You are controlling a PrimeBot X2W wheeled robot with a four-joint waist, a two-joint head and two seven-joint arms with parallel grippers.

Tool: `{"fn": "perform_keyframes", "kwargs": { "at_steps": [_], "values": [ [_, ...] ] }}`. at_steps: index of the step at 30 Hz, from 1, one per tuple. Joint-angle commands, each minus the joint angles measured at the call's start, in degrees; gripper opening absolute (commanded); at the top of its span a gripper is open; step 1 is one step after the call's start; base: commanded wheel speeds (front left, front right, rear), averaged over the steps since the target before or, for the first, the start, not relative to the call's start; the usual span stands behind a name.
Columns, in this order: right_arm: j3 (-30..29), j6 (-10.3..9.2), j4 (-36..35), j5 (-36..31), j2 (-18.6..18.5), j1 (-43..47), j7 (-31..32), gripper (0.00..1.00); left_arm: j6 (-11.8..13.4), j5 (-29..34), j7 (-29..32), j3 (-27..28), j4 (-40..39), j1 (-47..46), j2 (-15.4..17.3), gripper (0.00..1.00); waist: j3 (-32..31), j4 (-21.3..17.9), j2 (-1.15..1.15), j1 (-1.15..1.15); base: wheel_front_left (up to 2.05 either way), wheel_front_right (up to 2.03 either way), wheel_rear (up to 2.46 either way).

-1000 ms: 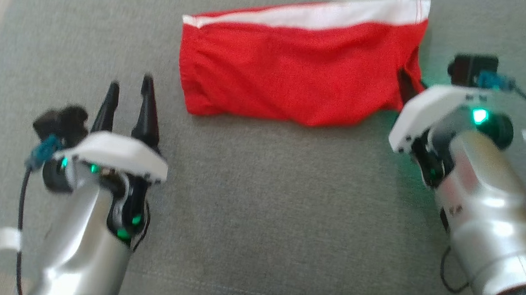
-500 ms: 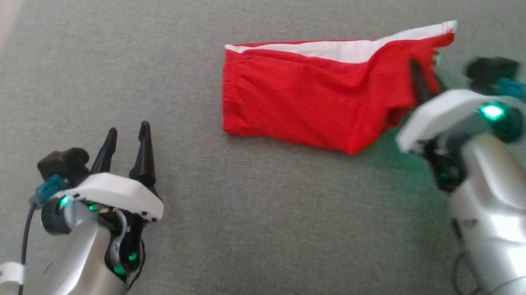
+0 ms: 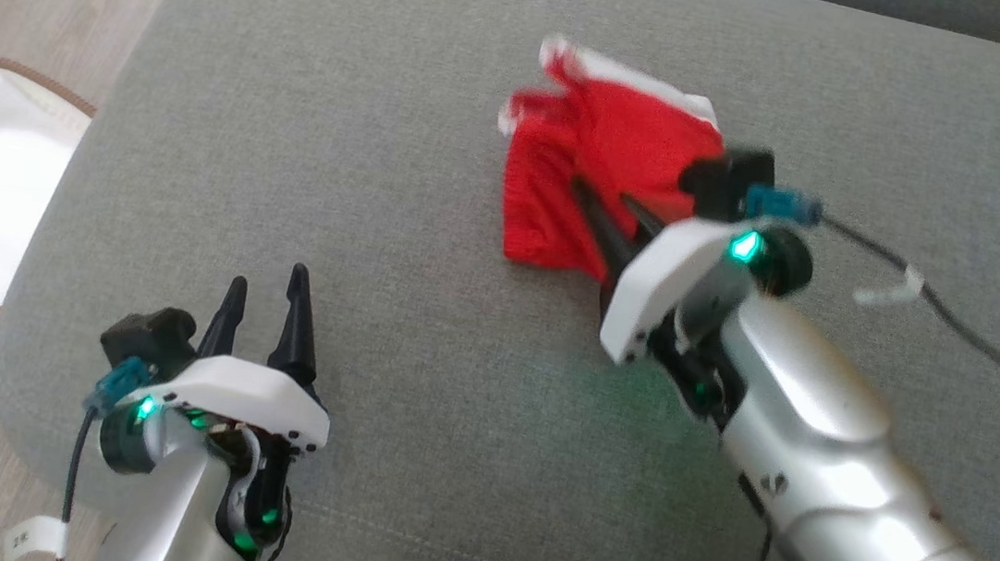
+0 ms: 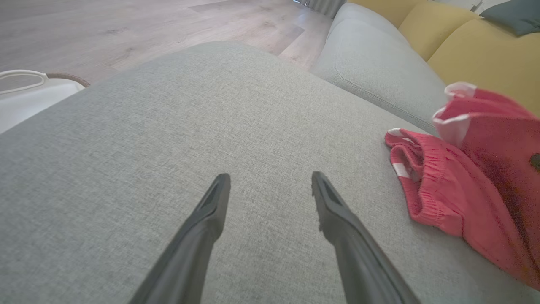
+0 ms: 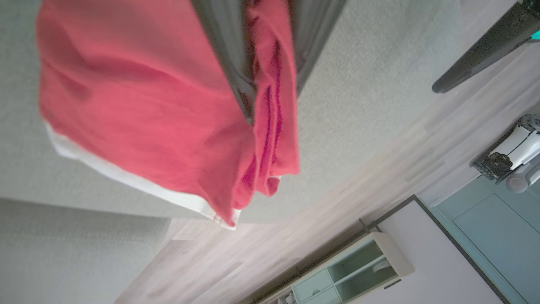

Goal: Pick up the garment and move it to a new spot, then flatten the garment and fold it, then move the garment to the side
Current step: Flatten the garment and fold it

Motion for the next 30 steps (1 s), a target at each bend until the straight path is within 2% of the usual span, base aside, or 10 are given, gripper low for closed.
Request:
{"fn": "perform_keyframes", "kwargs": {
  "at_steps": [1,5,8,9,13,17,21,25,27,30],
  "values": [
    [0.5,0.37,-1.6,1.1,1.2,0.7,-0.8,1.0,0.4,0.4,-0.3,1.6,-1.7,-1.1,1.1,1.0,-0.2,0.3,0.0,0.0,0.0,0.0,0.0],
    [1.2,0.37,-3.4,4.7,1.3,2.3,-4.7,1.0,0.7,1.0,-0.3,1.9,-1.9,-0.9,1.1,1.0,-0.6,-0.8,0.0,0.0,0.0,0.0,0.0],
    [-2.8,0.37,-0.1,1.3,1.3,2.1,-10.8,1.0,1.1,1.8,-0.3,2.6,-2.3,-0.4,1.1,1.0,-1.0,-2.7,0.0,0.0,0.0,0.0,0.0],
    [-2.8,0.37,-0.1,1.3,1.3,2.1,-10.8,1.0,1.1,1.8,-0.3,2.6,-2.3,-0.4,1.1,1.0,-1.0,-2.7,0.0,0.0,0.0,0.0,0.0],
    [-10.0,0.37,5.0,-3.9,1.3,2.3,-16.3,1.0,1.4,3.9,-0.3,4.0,-3.0,0.1,1.1,1.0,-1.5,-5.4,0.0,0.0,0.0,0.0,0.0],
    [-18.6,0.37,7.4,-10.0,1.0,3.3,-17.9,1.0,1.8,6.3,-0.3,5.6,-4.3,0.6,1.1,1.0,-1.9,-8.0,0.0,0.0,0.0,0.0,0.0],
    [-28.6,0.37,4.0,-18.2,0.6,6.8,-18.0,1.0,2.0,9.4,-0.3,6.3,-5.7,1.0,1.1,1.0,-2.1,-9.7,0.0,0.0,0.0,0.0,0.0],
    [-35.2,0.37,0.3,-23.5,1.1,12.2,-18.0,1.0,1.7,11.5,-0.3,6.9,-6.5,1.5,1.1,1.0,-2.7,-11.0,0.0,0.0,0.0,0.0,0.0],
    [-36.8,0.37,-1.0,-23.9,1.2,14.7,-18.0,1.0,1.6,12.2,-0.3,7.3,-6.8,2.0,1.1,1.0,-3.3,-11.3,0.0,0.0,0.0,0.0,0.0],
    [-35.9,0.37,-2.9,-23.4,1.3,18.8,-18.0,1.0,1.3,14.0,-0.3,7.9,-7.1,3.5,1.1,1.0,-4.8,-11.8,0.0,0.0,0.0,0.0,0.0]
  ]
}}
